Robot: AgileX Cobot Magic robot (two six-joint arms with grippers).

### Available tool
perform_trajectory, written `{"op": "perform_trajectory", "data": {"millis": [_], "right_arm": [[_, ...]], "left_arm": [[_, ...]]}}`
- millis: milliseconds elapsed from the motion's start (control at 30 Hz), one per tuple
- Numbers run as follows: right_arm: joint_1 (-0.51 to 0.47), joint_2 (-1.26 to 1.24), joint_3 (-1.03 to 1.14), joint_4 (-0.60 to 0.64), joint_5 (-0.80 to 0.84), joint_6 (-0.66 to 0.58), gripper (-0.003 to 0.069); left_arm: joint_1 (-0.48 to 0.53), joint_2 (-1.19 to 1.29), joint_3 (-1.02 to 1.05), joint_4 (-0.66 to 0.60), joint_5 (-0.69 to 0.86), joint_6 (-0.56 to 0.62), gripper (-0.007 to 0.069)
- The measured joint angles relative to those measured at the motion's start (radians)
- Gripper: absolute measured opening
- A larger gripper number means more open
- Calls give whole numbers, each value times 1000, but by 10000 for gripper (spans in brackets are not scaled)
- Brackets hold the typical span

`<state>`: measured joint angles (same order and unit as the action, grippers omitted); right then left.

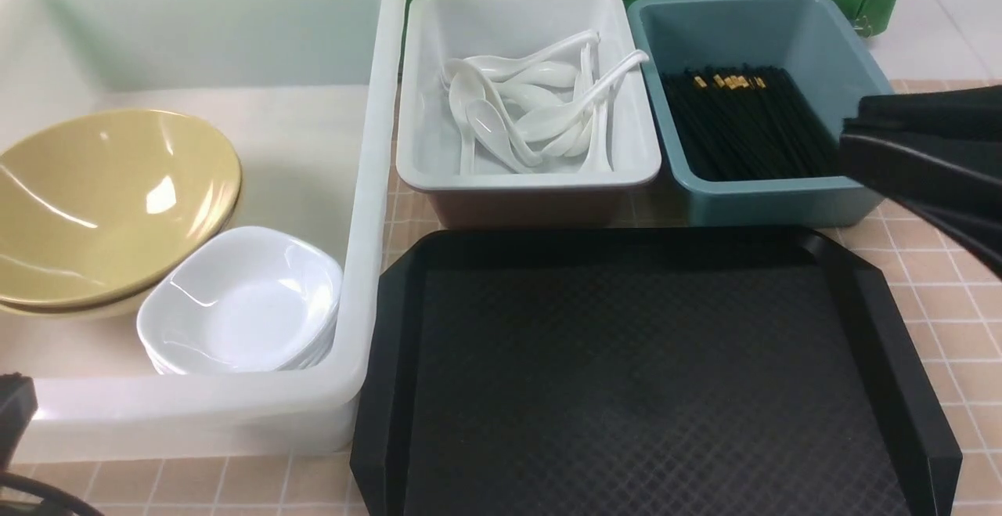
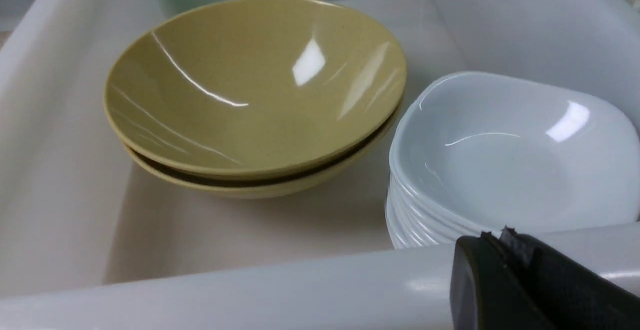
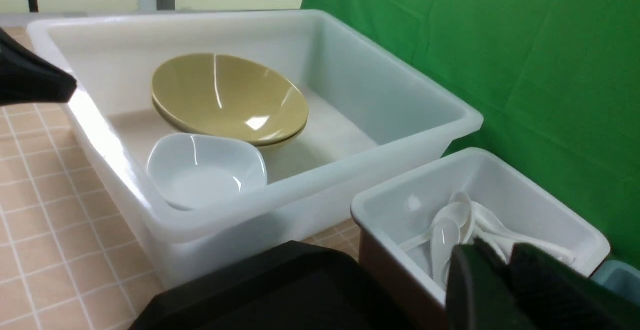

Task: On brown table put chopsticks spoon bowls plates into blue grey white boxes.

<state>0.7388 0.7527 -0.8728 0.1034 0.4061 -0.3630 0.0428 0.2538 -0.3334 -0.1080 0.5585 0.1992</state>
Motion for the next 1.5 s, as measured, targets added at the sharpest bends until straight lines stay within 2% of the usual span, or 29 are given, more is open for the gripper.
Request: {"op": "perform_trajectory", "data": {"millis": [733,867,933,967,1100,1233,1367,1400,1433,1467,1500], "right_arm": [[0,0,5,-4,-9,-7,147],[0,0,38,-4,-61,-7,105],[-9,-19,105,-11,-140,-7,42],[-11,-19,105,-11,-140,-7,41],[-100,-127,295,-14,-302,33,36],[-228,-270,465,-15,-346,113,36],[-457,-509,642,-70,-348,220,36],[-477,-519,657,-77,-348,227,36],[-536,-573,701,-120,-344,282,36],[-555,-599,721,-142,-342,300,36],[-633,-660,771,-197,-318,380,36]], "left_arm": [[0,0,0,-3,34,-3,-11],[0,0,0,-3,35,-3,-11],[0,0,0,-3,35,-3,-11],[0,0,0,-3,35,-3,-11],[0,0,0,-3,36,-3,-11],[0,0,0,-3,36,-3,-11],[0,0,0,-3,36,-3,-11],[0,0,0,-3,36,-3,-11],[0,0,0,-3,36,-3,-11],[0,0,0,-3,36,-3,-11],[0,0,0,-3,36,-3,-11]]}}
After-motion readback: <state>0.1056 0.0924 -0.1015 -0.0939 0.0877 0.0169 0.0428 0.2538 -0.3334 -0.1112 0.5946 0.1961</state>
